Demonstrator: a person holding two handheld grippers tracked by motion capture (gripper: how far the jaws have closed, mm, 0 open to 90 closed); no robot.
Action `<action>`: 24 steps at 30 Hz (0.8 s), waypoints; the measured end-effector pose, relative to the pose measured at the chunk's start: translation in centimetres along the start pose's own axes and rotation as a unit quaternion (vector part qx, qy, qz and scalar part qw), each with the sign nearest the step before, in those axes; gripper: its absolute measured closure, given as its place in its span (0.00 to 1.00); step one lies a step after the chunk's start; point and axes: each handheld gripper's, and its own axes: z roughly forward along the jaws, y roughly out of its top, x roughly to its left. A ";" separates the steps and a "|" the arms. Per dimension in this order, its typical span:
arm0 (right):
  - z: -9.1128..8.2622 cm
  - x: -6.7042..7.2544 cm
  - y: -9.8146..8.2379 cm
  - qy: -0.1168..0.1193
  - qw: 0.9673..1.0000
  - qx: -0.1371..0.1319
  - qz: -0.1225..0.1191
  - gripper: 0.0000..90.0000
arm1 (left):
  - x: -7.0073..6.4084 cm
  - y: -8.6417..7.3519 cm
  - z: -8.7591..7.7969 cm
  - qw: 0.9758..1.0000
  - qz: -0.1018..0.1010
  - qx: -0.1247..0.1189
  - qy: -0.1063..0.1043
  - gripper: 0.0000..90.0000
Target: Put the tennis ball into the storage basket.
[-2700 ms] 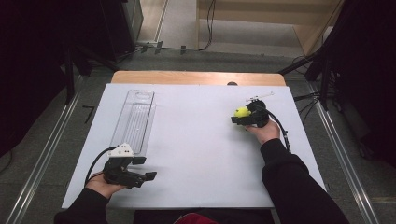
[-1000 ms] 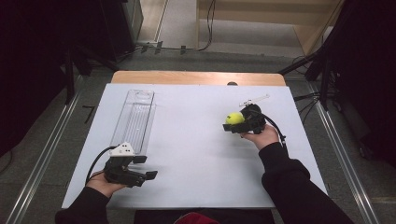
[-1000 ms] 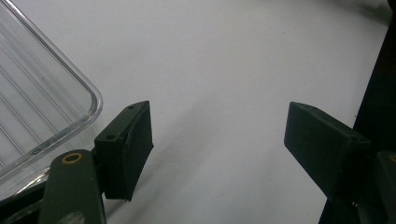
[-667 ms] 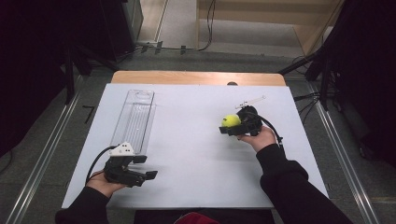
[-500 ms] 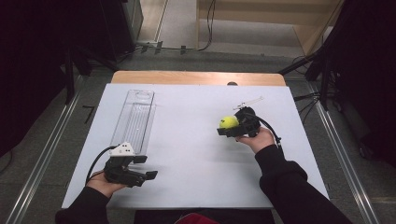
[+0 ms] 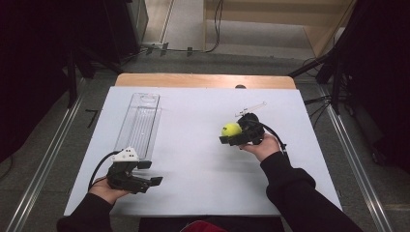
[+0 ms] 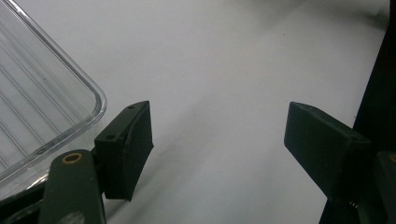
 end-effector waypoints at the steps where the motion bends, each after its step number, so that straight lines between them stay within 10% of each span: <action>1: 0.1 0.2 0.0 0.001 1.000 0.001 -0.001 0.26 | 0.0 0.0 0.0 1.000 0.000 0.000 0.000 0.27; 24: 2.0 3.6 0.3 0.034 0.999 0.022 -0.031 0.26 | 0.0 0.0 -0.1 1.000 -0.001 0.000 0.003 0.27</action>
